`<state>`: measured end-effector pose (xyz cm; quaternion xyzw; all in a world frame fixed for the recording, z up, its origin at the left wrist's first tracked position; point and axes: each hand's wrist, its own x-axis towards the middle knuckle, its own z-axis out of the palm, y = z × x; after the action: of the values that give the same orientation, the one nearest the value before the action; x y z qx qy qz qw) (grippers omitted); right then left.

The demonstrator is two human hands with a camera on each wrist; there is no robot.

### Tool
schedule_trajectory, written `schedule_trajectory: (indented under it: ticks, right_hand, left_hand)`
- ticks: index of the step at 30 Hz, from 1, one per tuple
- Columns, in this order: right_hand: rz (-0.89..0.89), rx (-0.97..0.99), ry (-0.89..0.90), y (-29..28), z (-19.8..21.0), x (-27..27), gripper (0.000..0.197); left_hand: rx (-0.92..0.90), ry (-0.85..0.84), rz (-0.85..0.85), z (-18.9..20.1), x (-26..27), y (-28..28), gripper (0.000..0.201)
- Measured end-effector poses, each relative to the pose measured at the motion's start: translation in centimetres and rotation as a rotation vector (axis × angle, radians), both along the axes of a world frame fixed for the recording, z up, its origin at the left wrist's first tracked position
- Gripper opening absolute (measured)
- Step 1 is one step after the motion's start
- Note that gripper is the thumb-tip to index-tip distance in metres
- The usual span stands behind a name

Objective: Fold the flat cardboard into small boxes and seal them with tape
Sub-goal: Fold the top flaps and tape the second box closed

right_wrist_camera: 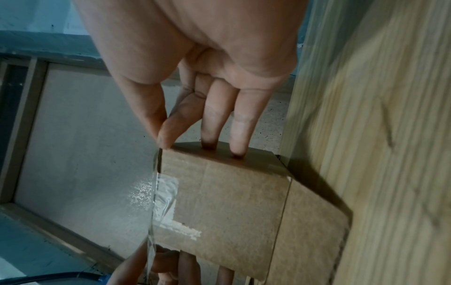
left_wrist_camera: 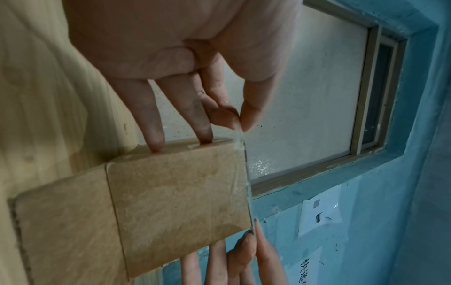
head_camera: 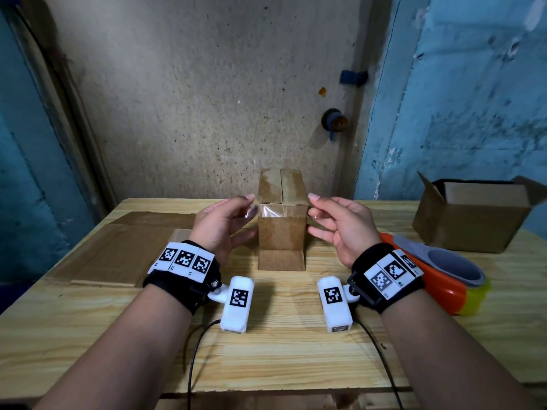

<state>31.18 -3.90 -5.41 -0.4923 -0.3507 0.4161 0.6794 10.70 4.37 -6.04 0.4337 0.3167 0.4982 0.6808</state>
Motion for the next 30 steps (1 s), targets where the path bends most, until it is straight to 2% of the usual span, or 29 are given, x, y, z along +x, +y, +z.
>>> schedule_trajectory:
  ticks: [3,8,14,25,30]
  right_hand:
    - [0.001,-0.010,-0.006,-0.13,0.04,-0.04,0.017]
    - [-0.002,-0.024,-0.001,-0.17,0.10,-0.04,0.014]
    - [-0.007,-0.067,-0.002,0.01,0.07,-0.12,0.007]
    - [-0.044,-0.036,-0.051,0.43,-0.46,0.26,0.030]
    - [-0.080,0.021,-0.073,0.51,-0.60,0.41,0.027]
  left_hand:
    - [-0.005,0.006,-0.007,-0.03,-0.02,0.02,0.008]
    - [-0.029,0.002,-0.004,-0.21,0.00,0.31,0.022]
    - [-0.075,0.036,0.003,-0.27,0.10,0.48,0.004]
    - [-0.054,0.041,0.038,-0.17,0.24,0.67,0.011]
    - [-0.041,0.043,0.022,-0.37,0.11,0.84,0.006]
